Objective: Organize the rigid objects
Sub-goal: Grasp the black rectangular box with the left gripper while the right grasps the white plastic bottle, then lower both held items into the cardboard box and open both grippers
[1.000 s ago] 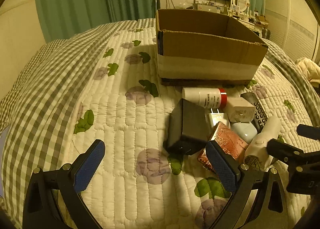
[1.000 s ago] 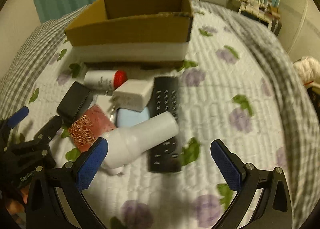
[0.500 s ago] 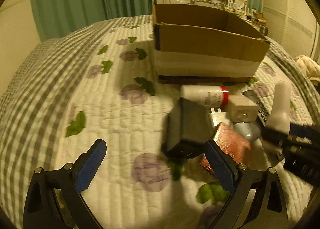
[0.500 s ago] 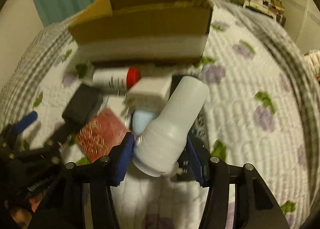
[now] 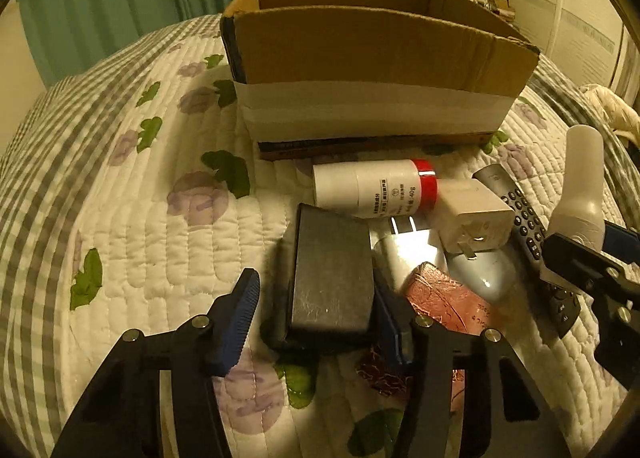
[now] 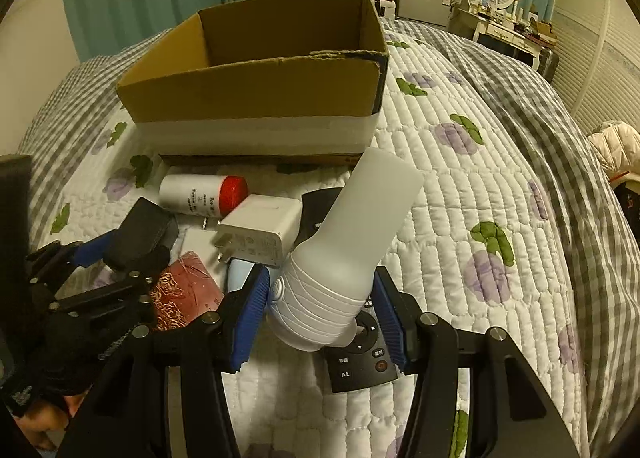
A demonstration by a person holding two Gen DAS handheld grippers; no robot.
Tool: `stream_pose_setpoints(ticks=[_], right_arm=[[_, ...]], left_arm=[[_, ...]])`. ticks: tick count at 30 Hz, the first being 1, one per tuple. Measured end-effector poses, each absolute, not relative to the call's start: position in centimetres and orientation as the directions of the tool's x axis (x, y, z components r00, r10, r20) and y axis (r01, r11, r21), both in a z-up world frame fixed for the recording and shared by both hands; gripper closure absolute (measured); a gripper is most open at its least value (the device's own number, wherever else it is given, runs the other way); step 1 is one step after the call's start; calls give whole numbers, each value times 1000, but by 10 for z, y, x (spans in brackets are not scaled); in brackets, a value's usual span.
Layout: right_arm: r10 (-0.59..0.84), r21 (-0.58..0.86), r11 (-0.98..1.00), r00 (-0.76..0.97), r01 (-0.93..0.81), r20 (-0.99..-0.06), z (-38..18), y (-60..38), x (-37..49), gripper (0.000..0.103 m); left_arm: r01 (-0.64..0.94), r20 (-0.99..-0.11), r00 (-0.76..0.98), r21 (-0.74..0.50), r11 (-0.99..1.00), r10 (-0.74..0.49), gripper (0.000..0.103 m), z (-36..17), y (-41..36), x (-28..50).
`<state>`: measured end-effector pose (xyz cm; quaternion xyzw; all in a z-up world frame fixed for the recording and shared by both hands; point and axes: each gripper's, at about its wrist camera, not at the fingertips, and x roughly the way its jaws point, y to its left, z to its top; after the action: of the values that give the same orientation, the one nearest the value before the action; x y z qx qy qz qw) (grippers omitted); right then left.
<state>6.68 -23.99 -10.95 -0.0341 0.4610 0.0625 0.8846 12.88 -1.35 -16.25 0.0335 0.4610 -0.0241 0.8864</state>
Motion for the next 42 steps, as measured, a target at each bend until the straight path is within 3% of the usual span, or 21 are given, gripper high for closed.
stream_pose_setpoints(ticks=[13,20,27,34,42], right_arm=[[103,-37,978,632,-204,-768,-86,-233,61,51],[177,-30,963,709,-269,-682,-29,-230,84,51],[235,-30,948,762,-316,-603,37,-230,139,51],[244,-72,932,763,-355,-598,53,-215,198,51],[235,-80,924,718,-375,-655,11,-218,244,51]], left_arm=[[56,-776,626,-63,996,-84,61,-121,2,112],[80,-686,717,-92,993,-121,61,-40,0,129],[84,-648,749,-120,989,-142,61,10,-7,182],[67,-676,726,-115,991,-127,61,4,-16,248],[25,-731,677,-85,996,-79,61,-51,-21,287]])
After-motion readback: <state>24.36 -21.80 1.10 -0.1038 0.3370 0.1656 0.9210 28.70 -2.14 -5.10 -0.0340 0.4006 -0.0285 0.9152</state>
